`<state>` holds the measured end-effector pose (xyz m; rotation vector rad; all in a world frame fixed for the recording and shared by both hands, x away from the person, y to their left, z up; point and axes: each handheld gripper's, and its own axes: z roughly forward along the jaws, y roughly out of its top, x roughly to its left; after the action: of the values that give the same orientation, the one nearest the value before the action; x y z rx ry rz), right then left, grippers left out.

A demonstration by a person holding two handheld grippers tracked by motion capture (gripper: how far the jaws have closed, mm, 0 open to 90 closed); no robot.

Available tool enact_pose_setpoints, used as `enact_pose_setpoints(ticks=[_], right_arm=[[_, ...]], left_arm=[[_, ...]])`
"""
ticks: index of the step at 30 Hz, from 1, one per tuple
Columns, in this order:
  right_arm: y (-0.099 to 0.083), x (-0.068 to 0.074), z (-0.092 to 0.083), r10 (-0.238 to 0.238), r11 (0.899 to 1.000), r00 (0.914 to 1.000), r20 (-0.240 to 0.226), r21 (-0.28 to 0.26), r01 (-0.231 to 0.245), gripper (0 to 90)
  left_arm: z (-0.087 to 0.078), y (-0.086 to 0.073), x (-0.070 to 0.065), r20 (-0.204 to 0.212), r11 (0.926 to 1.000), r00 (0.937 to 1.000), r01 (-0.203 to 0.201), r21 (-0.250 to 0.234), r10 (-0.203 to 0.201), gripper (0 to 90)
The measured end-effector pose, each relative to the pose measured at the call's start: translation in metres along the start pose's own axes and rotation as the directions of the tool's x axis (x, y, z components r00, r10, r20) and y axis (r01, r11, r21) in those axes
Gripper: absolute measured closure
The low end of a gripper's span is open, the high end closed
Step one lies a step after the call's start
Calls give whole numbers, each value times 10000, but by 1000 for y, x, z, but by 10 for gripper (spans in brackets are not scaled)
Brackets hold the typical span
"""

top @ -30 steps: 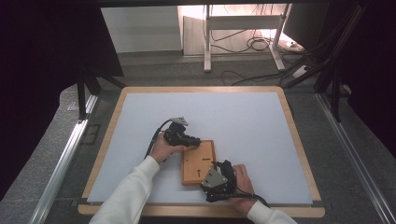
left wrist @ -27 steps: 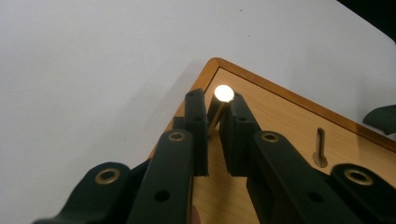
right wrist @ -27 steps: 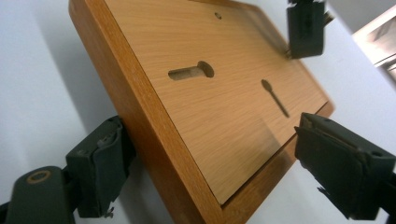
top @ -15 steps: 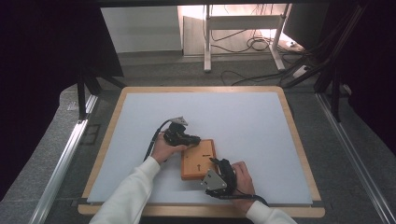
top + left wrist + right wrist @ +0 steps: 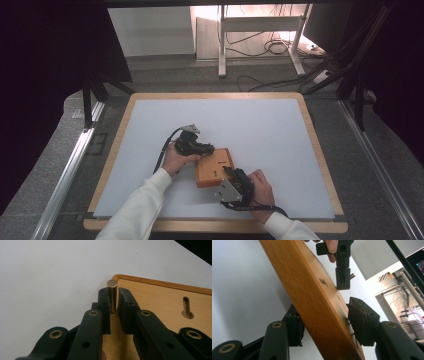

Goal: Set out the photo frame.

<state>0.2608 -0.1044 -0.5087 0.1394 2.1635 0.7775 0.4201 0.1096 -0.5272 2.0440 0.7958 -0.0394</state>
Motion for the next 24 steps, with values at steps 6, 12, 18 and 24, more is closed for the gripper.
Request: enact_pose_setpoints(ticks=[6, 12, 18, 24], right_arm=[[-1, -7, -3, 122, 9998, 9998, 124, -146, -120, 528], [-1, -8, -4, 13, 9999, 9999, 99, -103, -12, 536], [-1, -11, -4, 16, 10000, 10000, 54, -87, -16, 542], [0, -13, -5, -39, 10000, 10000, 22, -50, 39, 551]], left_arm=[[-12, -2, 1, -38, 9995, 10000, 82, -298, -84, 680], [-46, -14, 2, -865, 9975, 9962, 42, -699, -103, 546], [-66, -32, -3, -1398, 9972, 9902, -130, -742, 25, 453], [-76, -47, -10, -1492, 9972, 9888, -201, -726, 90, 400]])
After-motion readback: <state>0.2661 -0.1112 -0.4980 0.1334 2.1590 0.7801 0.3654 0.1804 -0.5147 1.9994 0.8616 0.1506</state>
